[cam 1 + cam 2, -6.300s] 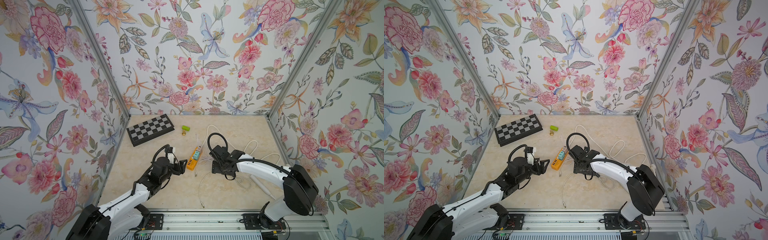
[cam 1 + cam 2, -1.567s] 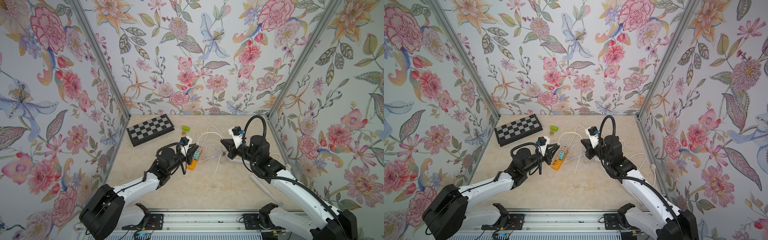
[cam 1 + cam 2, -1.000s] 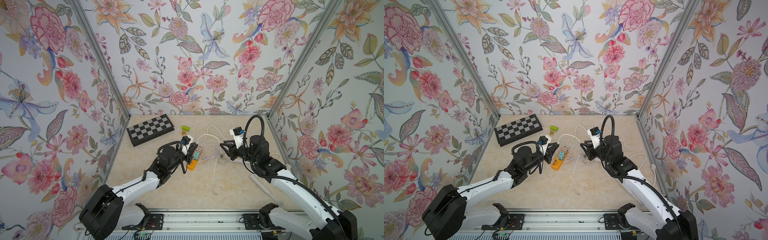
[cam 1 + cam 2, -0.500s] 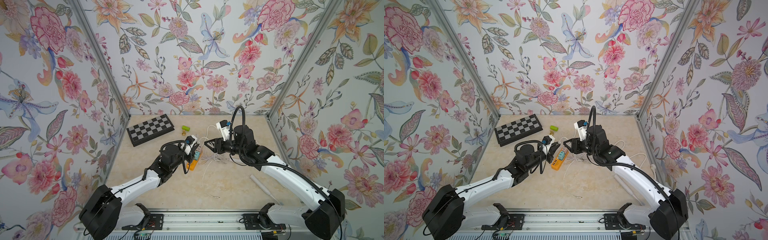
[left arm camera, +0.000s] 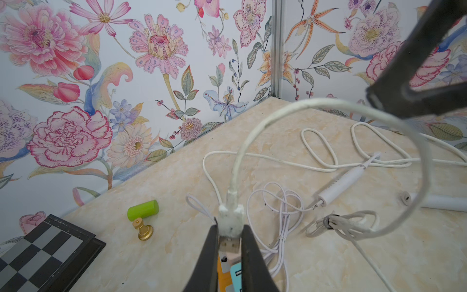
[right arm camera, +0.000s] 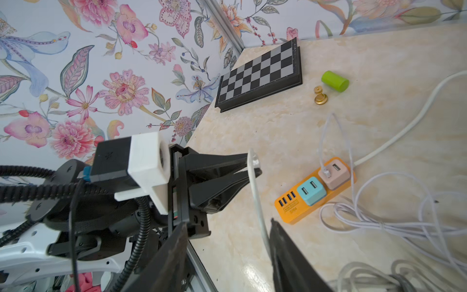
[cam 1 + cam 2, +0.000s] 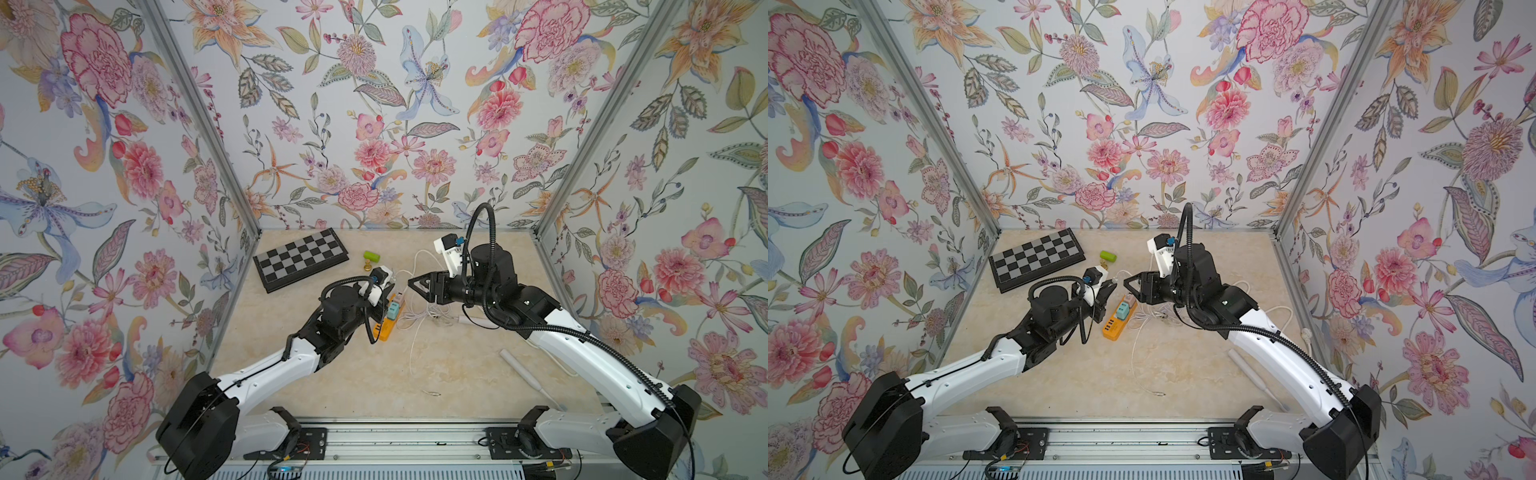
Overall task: Charge the electric toothbrush
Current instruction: Pick up the charging cable from the center of the board.
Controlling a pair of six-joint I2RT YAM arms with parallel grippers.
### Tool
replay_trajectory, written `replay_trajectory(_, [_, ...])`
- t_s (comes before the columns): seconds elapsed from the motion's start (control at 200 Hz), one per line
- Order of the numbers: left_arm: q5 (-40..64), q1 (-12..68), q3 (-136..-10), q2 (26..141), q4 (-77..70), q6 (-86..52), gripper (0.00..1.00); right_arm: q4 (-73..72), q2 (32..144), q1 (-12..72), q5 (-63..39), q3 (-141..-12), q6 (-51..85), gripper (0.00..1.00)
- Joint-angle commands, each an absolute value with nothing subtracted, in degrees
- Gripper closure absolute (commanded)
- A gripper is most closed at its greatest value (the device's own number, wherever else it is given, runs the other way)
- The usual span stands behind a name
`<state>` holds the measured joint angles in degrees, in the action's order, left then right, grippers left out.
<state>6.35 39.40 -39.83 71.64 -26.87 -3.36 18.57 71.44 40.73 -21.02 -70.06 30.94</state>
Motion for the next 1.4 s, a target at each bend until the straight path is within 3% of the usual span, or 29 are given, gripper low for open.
replay_trajectory(0.0, [4.2,39.9,-42.4,72.4,-25.5,-2.4,0.98,19.7,71.2,43.2,-22.4,-71.8,34.0,0.44])
replay_trajectory(0.285, [6.9,40.0,-41.4,70.9,-26.7,-2.7,0.99,15.8,80.0,43.0,-20.5,-73.9,38.4,0.48])
replay_trajectory(0.841, [11.3,40.5,-42.1,70.8,-26.4,-1.6,0.99,10.6,85.4,39.5,-20.9,-75.0,28.4,0.71])
replay_trajectory(0.956, [11.4,40.5,-42.2,70.5,-25.9,-1.5,0.99,10.5,85.6,39.5,-20.8,-74.5,26.7,0.72])
replay_trajectory(1.221, [11.5,40.5,-42.5,70.8,-26.0,-1.5,0.99,9.1,86.4,39.6,-22.9,-74.1,23.7,0.92])
replay_trajectory(1.306, [11.3,40.5,-42.5,70.8,-26.1,-1.5,0.98,8.7,86.2,39.3,-22.5,-73.3,22.9,0.99])
replay_trajectory(1.396, [11.0,40.5,-42.1,70.5,-26.1,-1.7,0.87,8.4,86.1,39.3,-20.8,-72.7,21.3,1.00])
